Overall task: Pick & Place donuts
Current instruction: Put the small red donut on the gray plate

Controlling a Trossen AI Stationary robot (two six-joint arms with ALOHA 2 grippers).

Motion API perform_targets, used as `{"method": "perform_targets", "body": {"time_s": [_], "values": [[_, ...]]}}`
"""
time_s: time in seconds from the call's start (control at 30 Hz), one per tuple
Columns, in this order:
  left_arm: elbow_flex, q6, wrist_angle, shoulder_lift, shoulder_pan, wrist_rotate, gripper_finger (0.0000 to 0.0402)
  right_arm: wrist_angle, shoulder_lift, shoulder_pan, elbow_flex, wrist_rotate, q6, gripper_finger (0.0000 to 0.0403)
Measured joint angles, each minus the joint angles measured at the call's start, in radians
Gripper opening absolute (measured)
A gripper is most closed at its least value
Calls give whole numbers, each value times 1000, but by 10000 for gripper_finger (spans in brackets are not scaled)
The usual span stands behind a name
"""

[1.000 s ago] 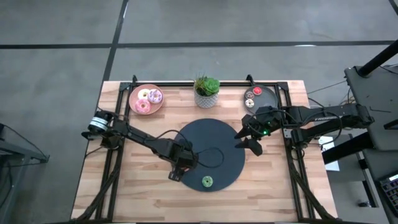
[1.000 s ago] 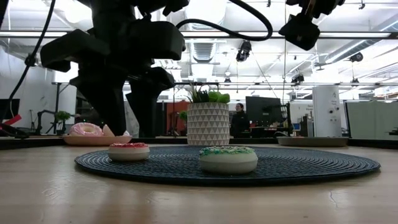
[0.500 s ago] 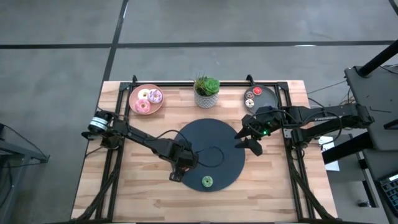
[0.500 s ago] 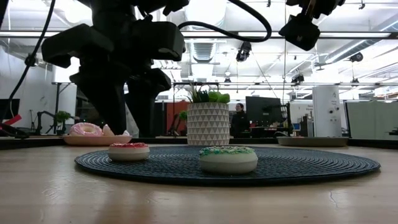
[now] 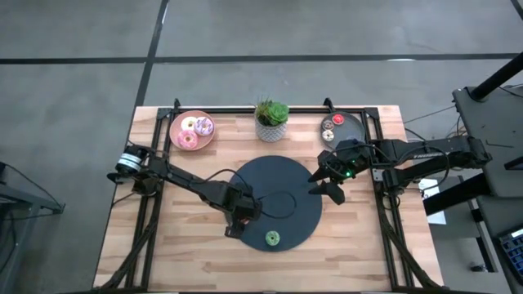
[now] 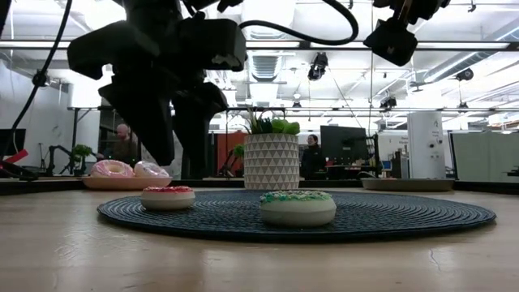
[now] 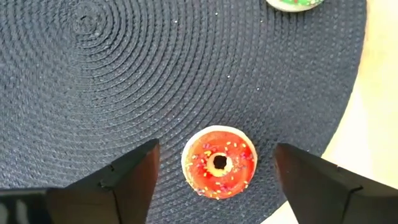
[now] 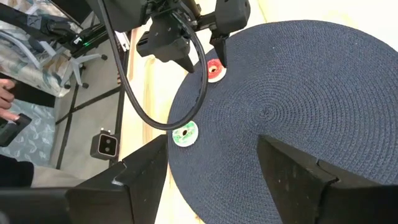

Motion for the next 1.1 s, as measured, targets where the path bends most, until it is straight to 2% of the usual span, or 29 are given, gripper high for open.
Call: {"method": "perform_targets", "body": {"time_s": [0.17,1.1], "values": [[-2,4,-41,0,0,-18,304,0,0,0,0,0,-1,241],[-14,138,3,10,-13,1,305,0,0,0,0,1,-8,236]]}}
